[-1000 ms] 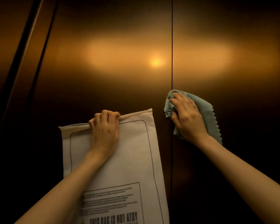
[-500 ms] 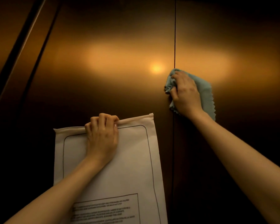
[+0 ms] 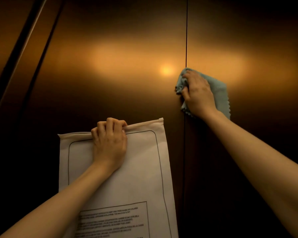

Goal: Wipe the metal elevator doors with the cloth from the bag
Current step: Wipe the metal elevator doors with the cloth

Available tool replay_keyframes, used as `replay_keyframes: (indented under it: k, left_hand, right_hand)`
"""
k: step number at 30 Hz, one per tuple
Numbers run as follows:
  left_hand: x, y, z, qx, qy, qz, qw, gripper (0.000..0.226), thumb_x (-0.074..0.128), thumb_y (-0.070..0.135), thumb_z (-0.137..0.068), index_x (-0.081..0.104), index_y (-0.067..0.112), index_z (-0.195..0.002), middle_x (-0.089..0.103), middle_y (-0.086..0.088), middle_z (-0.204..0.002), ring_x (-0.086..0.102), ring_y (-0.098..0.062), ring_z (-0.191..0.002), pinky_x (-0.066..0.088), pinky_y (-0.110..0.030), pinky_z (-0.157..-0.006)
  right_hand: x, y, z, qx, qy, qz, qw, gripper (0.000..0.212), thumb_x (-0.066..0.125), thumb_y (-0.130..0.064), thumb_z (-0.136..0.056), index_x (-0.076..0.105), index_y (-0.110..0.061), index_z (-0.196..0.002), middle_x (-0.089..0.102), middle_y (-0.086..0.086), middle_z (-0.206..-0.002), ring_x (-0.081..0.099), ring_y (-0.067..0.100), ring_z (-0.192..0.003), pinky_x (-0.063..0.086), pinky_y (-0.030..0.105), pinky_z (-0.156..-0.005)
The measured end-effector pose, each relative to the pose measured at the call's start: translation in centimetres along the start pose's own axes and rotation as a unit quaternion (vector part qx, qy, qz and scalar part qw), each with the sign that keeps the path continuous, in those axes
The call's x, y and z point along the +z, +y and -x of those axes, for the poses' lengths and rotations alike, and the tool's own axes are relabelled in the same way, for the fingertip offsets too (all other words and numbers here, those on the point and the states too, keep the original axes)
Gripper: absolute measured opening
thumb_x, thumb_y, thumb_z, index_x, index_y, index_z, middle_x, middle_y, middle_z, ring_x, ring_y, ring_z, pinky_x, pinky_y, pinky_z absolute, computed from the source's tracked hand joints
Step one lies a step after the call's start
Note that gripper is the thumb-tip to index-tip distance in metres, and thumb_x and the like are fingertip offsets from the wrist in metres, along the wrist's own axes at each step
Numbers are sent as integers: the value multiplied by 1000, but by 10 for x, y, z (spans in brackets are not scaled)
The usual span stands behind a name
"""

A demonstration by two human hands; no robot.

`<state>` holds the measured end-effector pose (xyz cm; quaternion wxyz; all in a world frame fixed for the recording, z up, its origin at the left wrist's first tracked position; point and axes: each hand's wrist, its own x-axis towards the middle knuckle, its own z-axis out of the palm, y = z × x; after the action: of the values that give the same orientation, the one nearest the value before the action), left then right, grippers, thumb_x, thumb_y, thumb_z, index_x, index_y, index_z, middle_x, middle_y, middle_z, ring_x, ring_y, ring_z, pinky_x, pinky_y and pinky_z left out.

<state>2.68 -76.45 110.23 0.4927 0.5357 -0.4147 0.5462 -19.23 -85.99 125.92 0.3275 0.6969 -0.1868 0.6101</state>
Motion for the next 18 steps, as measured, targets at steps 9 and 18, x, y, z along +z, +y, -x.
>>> replay_keyframes:
  k: [9, 18]
  left_hand:
    - [-1, -1, 0, 7, 0, -13, 1000, 18, 40, 21, -86, 53, 13, -95, 52, -11, -95, 44, -30, -84, 26, -37, -67]
    - [0, -2, -1, 10, -7, -1, 1000, 16, 39, 20, -86, 51, 14, -95, 50, -11, -95, 40, -29, -85, 23, -35, -68]
  right_hand:
    - [-1, 2, -22, 9, 13, 2, 1000, 44, 40, -13, -93, 40, -6, -137, 39, 13, -145, 28, 24, -139, 18, 38, -115]
    - [-3, -14, 75, -9, 5, -8, 1000, 44, 47, -11, -89, 47, -6, -133, 42, 15, -144, 33, 27, -137, 14, 35, -114]
